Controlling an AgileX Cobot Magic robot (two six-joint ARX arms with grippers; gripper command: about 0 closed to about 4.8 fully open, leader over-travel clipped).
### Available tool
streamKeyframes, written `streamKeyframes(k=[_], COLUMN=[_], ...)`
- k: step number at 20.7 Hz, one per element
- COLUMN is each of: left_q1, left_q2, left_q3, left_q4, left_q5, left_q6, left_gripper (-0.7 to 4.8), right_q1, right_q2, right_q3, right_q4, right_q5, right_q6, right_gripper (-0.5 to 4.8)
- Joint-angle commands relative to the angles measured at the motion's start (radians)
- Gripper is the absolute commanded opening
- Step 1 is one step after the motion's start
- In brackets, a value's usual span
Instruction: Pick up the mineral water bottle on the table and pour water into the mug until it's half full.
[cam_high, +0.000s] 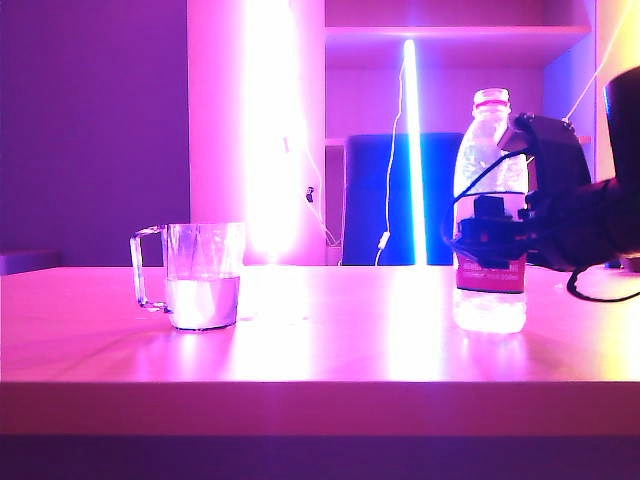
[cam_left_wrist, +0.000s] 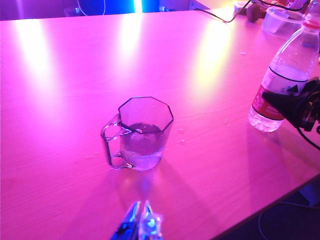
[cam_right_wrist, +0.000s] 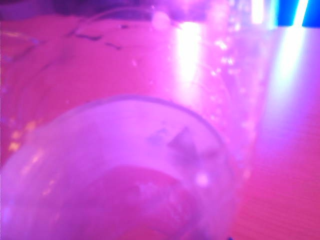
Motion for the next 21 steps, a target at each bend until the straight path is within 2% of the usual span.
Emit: streamKeyframes(k=[1, 2, 4, 5, 6, 13, 21], left_q1=[0.0, 0.0, 0.0, 0.0, 0.0, 0.0, 0.0], left_q2=[0.0, -0.001, -0.001, -0.001, 0.0, -0.001, 0.0], left_q3=[0.0, 0.0, 0.0, 0.0, 0.0, 0.0, 0.0], left_q4=[0.013, 0.013, 0.013, 0.013, 0.013, 0.013, 0.013], left_q5=[0.005, 0.005, 0.005, 0.005, 0.005, 0.005, 0.005], left_q6=[0.003, 0.003, 0.003, 0.003, 0.003, 0.003, 0.003], left_gripper=[-0.05, -0.05, -0.05, -0.05, -0.05, -0.05, -0.05], right_q1=[0.0, 0.0, 0.0, 0.0, 0.0, 0.007, 0.015], right_q2=[0.039, 0.044, 0.044, 0.044, 0.044, 0.005, -0.209], right_q3=[0.001, 0.0, -0.001, -0.001, -0.001, -0.061, -0.304], right_q4=[0.051, 0.05, 0.047, 0.047, 0.048, 0.085, 0.178], right_q5=[-0.004, -0.004, -0.004, -0.004, -0.005, -0.012, 0.078], right_q6=[0.006, 0.006, 0.006, 0.006, 0.006, 0.005, 0.006], right_gripper=[3.22, 3.61, 4.02, 4.57, 4.79, 4.79, 4.79])
